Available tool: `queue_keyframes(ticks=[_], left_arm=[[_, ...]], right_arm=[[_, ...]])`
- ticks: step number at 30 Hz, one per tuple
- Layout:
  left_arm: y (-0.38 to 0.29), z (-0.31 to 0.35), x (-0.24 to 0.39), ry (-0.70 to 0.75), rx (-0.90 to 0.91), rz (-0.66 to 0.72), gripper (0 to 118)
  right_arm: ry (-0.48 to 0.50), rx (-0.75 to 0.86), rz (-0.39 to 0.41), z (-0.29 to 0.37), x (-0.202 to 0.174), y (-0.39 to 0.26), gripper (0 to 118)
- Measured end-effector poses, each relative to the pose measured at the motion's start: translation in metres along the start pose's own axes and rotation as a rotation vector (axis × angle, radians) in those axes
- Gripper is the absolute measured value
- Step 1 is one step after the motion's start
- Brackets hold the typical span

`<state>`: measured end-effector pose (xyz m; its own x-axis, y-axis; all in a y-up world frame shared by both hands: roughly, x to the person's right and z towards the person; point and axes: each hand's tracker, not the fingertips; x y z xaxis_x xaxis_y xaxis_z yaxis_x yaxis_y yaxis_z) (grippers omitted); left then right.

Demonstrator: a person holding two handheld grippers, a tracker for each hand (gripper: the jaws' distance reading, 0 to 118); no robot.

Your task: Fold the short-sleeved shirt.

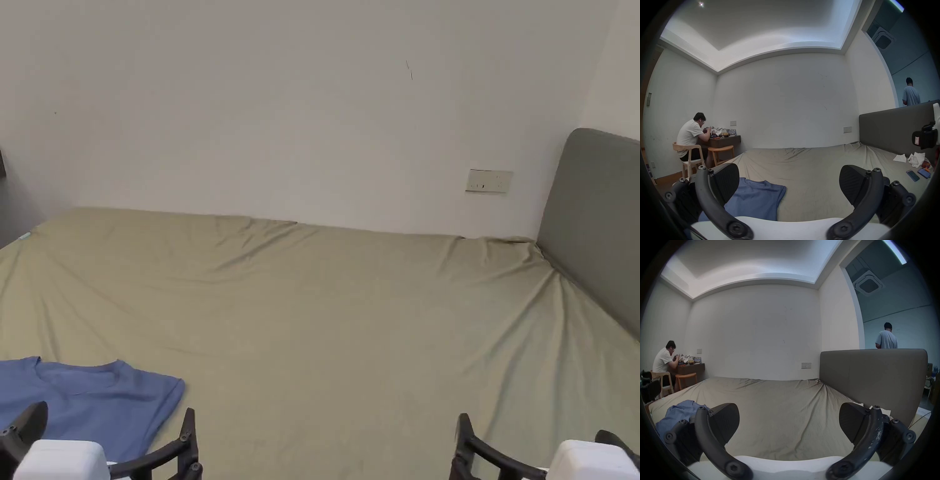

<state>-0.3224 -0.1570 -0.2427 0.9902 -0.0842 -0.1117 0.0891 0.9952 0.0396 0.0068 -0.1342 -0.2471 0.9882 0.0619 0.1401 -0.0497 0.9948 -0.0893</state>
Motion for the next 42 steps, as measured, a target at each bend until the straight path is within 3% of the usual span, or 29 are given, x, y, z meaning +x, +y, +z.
queue_keyframes(ticks=[12, 18, 39, 40, 41, 42], left_arm=[[0.0002, -0.0026, 0.0003, -0.005, -0.013, 0.019, 118], [0.0016, -0.0029, -0.0009, -0.008, -0.011, 0.026, 118], [0.0028, 0.0036, -0.0036, -0.035, -0.007, 0.04, 118], [0.0037, 0.005, -0.0039, -0.032, -0.002, 0.049, 117], [0.0046, 0.0059, -0.0042, -0.025, 0.01, 0.058, 104], [0.0043, 0.0043, -0.0051, -0.018, 0.013, 0.06, 79]], right_arm=[[0.026, 0.007, -0.015, -0.0003, -0.0046, 0.0013, 118], [0.034, 0.002, -0.065, 0.0003, 0.0001, 0.0033, 118], [0.044, 0.002, -0.055, 0.0056, 0.0011, 0.0023, 118], [0.056, 0.003, -0.057, 0.0065, 0.0019, 0.0026, 118], [0.064, 0.008, -0.056, 0.008, 0.0031, 0.0028, 112], [0.075, 0.015, -0.056, 0.0087, 0.0039, 0.0035, 93]])
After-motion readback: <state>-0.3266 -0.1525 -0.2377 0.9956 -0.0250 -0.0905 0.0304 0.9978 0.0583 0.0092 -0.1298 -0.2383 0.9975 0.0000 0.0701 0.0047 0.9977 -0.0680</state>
